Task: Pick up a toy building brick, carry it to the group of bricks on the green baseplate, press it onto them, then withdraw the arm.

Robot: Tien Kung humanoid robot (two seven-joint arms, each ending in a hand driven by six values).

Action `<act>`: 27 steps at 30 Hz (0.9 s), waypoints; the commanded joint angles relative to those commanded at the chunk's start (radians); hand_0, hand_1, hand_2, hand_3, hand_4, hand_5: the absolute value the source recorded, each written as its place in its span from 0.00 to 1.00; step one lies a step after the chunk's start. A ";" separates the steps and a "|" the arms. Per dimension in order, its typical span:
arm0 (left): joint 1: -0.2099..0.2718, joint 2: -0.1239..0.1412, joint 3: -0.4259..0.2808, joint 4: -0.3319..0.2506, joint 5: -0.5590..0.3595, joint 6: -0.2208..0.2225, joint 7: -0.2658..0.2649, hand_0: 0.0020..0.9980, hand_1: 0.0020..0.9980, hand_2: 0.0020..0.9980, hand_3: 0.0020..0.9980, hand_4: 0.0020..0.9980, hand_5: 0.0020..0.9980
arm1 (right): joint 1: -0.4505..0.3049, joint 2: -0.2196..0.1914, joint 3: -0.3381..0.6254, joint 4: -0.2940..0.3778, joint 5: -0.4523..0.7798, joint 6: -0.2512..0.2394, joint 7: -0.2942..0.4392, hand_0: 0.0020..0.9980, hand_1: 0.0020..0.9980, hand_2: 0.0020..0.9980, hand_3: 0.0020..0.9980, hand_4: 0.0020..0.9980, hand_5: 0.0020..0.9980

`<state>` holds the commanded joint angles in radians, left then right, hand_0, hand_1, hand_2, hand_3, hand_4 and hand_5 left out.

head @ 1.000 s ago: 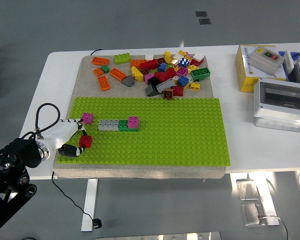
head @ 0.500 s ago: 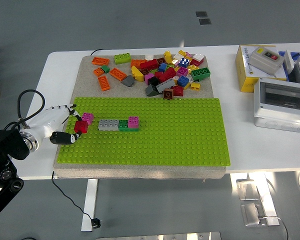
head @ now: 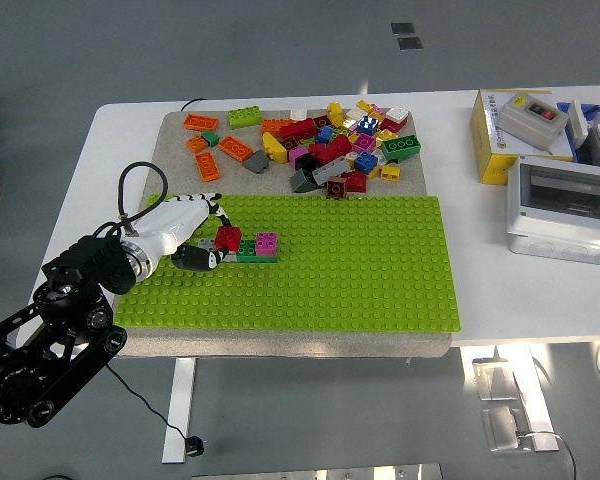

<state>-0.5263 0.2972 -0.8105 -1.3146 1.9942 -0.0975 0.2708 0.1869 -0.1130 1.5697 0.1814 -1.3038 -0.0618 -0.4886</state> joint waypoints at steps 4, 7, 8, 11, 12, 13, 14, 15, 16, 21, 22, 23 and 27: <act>-0.024 -0.021 0.019 0.051 -0.006 0.013 -0.011 1.00 1.00 1.00 0.54 0.56 0.18 | 0.002 0.000 0.003 0.000 0.001 0.001 0.003 0.67 0.59 0.57 0.76 0.44 1.00; -0.035 -0.037 0.023 0.086 -0.005 0.023 -0.020 1.00 1.00 1.00 0.54 0.56 0.18 | 0.004 0.001 0.006 0.001 0.000 0.002 0.004 0.67 0.59 0.57 0.76 0.44 1.00; -0.037 -0.040 0.024 0.093 -0.005 0.025 -0.021 1.00 1.00 1.00 0.54 0.56 0.18 | 0.004 0.001 0.006 0.001 0.000 0.003 0.004 0.67 0.59 0.57 0.76 0.44 1.00; -0.041 -0.050 0.025 0.111 -0.005 0.033 -0.024 1.00 1.00 1.00 0.55 0.56 0.18 | 0.004 0.000 0.007 0.001 0.001 0.003 0.004 0.67 0.59 0.56 0.76 0.44 1.00; -0.042 -0.054 0.026 0.116 -0.006 0.035 -0.024 1.00 1.00 1.00 0.55 0.56 0.18 | 0.004 0.000 0.008 0.001 0.000 0.003 0.005 0.67 0.59 0.56 0.76 0.44 1.00; -0.044 -0.057 0.026 0.122 -0.006 0.037 -0.025 1.00 1.00 1.00 0.55 0.56 0.18 | 0.004 0.001 0.009 0.002 0.000 0.003 0.005 0.67 0.59 0.56 0.76 0.44 1.00; -0.045 -0.060 0.026 0.127 -0.008 0.039 -0.026 1.00 1.00 1.00 0.55 0.56 0.18 | 0.004 0.001 0.009 0.002 0.000 0.004 0.005 0.67 0.59 0.56 0.76 0.44 1.00; -0.046 -0.061 0.027 0.130 -0.009 0.040 -0.026 1.00 1.00 1.00 0.55 0.56 0.18 | 0.004 0.001 0.009 0.002 0.000 0.004 0.005 0.67 0.59 0.56 0.76 0.44 1.00; -0.047 -0.064 0.027 0.133 -0.010 0.042 -0.026 1.00 0.99 1.00 0.55 0.56 0.18 | 0.004 0.001 0.010 0.002 -0.001 0.004 0.005 0.67 0.59 0.56 0.76 0.44 1.00; -0.053 -0.073 0.033 0.149 -0.014 0.046 -0.024 1.00 0.99 1.00 0.55 0.56 0.18 | 0.005 0.001 0.011 0.002 0.000 0.005 0.006 0.67 0.59 0.56 0.76 0.44 1.00; -0.054 -0.075 0.035 0.152 -0.015 0.047 -0.023 1.00 0.99 1.00 0.55 0.56 0.19 | 0.005 0.001 0.010 0.002 0.001 0.005 0.007 0.67 0.59 0.55 0.76 0.44 1.00; -0.054 -0.076 0.036 0.154 -0.017 0.048 -0.022 1.00 0.99 1.00 0.55 0.56 0.19 | 0.005 0.001 0.010 0.002 0.001 0.005 0.007 0.67 0.59 0.55 0.76 0.44 1.00; -0.057 -0.082 0.042 0.163 -0.025 0.051 -0.021 1.00 0.99 1.00 0.55 0.56 0.19 | 0.005 0.001 0.010 0.002 0.002 0.005 0.008 0.67 0.59 0.55 0.76 0.44 1.00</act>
<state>-0.5833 0.2156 -0.7682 -1.1520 1.9688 -0.0466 0.2493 0.1924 -0.1117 1.5792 0.1832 -1.3014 -0.0571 -0.4810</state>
